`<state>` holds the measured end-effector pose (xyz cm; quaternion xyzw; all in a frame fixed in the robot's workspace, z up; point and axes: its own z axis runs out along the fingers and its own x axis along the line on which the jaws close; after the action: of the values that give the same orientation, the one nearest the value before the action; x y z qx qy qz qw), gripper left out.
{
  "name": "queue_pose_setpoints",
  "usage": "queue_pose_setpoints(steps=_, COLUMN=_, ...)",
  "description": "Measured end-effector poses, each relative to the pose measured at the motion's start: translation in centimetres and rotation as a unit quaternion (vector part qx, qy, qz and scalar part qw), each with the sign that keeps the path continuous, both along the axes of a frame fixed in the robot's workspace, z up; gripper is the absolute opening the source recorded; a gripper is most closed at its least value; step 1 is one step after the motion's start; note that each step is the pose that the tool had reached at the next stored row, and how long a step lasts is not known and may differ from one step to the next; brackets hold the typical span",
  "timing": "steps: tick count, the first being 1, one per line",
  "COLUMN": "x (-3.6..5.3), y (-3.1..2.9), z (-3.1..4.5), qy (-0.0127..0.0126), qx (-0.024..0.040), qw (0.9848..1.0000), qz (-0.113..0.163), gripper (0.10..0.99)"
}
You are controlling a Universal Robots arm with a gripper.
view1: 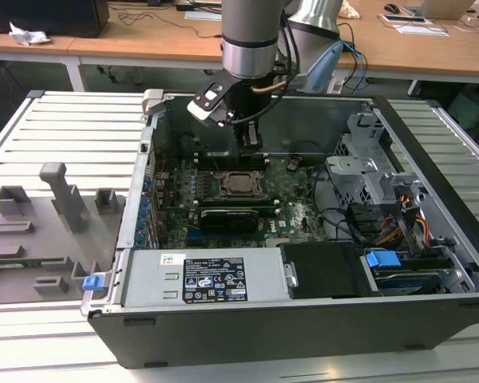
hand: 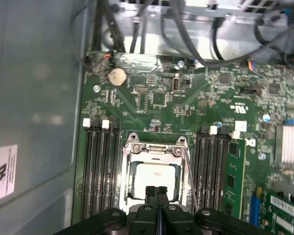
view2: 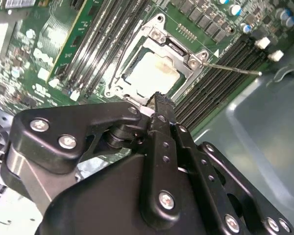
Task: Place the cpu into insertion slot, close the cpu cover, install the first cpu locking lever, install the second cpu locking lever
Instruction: 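Install the first cpu locking lever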
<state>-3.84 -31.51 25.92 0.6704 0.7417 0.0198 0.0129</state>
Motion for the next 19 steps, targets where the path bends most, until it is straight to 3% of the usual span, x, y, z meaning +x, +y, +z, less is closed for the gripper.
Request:
queue_pose_setpoints(steps=2, x=0.0, y=0.0, z=-0.05, qy=0.0001, qx=-0.0005, qw=0.9992, qz=0.04, gripper=0.106)
queue_pose_setpoints(steps=4, x=0.0, y=0.0, z=-0.07, qy=0.0001, qx=-0.0007, qw=0.9981, qz=0.061, gripper=0.106)
queue_pose_setpoints(steps=12, x=-0.01, y=0.0, z=-0.1, qy=0.001, qx=-0.0007, qw=0.9953, qz=0.097, gripper=0.106)
queue_pose_setpoints(steps=17, x=-0.01, y=0.0, z=-0.11, qy=0.001, qx=-0.0007, qw=0.9914, qz=0.131, gripper=0.106)
queue_pose_setpoints(steps=19, x=-0.01, y=0.0, z=-0.11, qy=0.001, qx=-0.0007, qw=0.9886, qz=0.15, gripper=0.106)
